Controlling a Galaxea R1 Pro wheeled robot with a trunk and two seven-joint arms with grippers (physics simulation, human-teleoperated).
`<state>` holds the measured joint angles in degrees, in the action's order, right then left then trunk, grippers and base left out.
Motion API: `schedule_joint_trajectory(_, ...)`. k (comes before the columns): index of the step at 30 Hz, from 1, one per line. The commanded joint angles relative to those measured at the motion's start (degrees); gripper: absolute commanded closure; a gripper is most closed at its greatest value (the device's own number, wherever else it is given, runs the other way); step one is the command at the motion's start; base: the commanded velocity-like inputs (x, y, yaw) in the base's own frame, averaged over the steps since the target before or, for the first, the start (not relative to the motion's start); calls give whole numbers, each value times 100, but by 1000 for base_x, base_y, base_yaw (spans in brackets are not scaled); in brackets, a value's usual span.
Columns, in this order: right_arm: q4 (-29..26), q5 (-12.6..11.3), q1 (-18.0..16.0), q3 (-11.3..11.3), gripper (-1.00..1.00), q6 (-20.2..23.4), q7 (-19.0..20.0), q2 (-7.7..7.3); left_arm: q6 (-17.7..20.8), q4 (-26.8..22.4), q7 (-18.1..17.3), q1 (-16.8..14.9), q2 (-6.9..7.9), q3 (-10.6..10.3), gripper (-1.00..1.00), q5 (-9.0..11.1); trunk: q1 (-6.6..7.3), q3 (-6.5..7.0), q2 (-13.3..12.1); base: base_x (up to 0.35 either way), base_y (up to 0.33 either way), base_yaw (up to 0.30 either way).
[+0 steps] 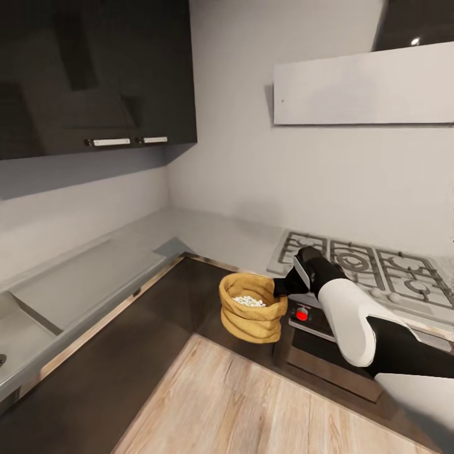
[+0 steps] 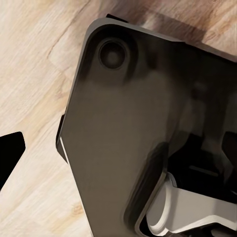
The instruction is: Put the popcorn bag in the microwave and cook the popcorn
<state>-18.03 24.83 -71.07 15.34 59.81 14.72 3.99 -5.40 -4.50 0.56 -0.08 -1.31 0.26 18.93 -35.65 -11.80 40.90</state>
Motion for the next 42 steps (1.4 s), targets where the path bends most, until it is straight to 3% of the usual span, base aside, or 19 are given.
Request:
schedule_joint_trajectory(1,-8,57,-4,39,100,19,31,5,-13,-2,6,-1,-1,0,-100,22,-1,1,6,0,0,-63)
schedule_joint_trajectory(18,0,57,-4,39,100,19,31,-89,-13,-2,6,-1,-1,0,-100,17,-1,35,6,0,0,-16)
schedule_joint_trajectory(34,-7,57,-5,39,100,19,-18,-205,-13,-1,6,-1,-1,-7,-100,16,-1,80,6,0,0,-252)
schedule_joint_trajectory(42,-17,63,-4,36,100,19,30,-258,-13,2,1,-1,7,-1,-100,23,-1,83,6,0,0,-38)
